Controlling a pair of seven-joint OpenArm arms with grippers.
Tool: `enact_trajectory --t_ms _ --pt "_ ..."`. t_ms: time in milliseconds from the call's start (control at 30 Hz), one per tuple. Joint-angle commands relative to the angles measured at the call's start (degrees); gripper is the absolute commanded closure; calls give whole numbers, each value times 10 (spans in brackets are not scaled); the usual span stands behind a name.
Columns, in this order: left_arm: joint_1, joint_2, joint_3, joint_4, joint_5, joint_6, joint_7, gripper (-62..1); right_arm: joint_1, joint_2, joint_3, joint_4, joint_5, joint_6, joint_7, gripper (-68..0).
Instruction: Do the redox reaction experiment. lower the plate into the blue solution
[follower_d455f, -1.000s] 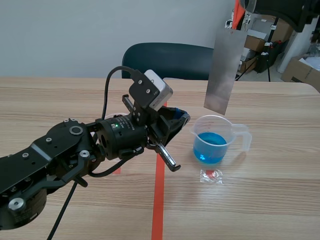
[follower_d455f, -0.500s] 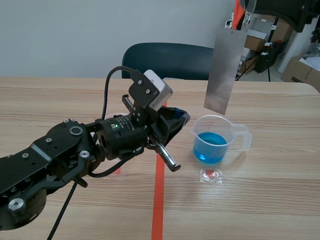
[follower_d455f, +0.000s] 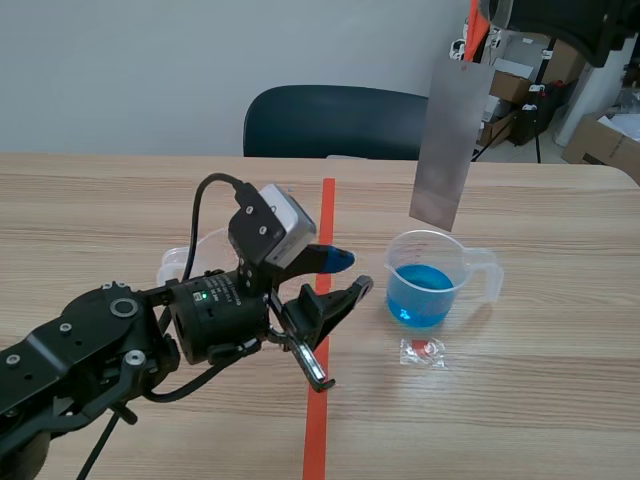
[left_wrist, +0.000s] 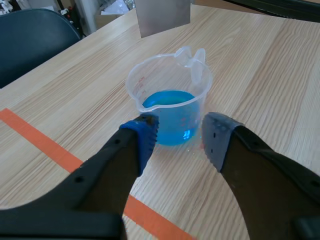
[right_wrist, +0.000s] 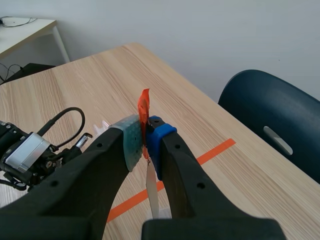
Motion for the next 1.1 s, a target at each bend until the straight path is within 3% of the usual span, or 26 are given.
enact_trajectory --t_ms 0,533,767,1067 --pt "11 -10 -7 28 -6 0 -8 -296 10 0 3 4 6 2 9 -4" --pt "135 -73 -92 87 -10 0 -139 -567 0 0 3 3 -5 2 13 -4" --pt "200 -106 -127 87 -10 0 -181 -620 -4 0 3 -10 -4 2 19 -4" --pt "273 -153 -164 87 -7 0 -226 -620 -8 -4 3 -24 -9 2 22 -4"
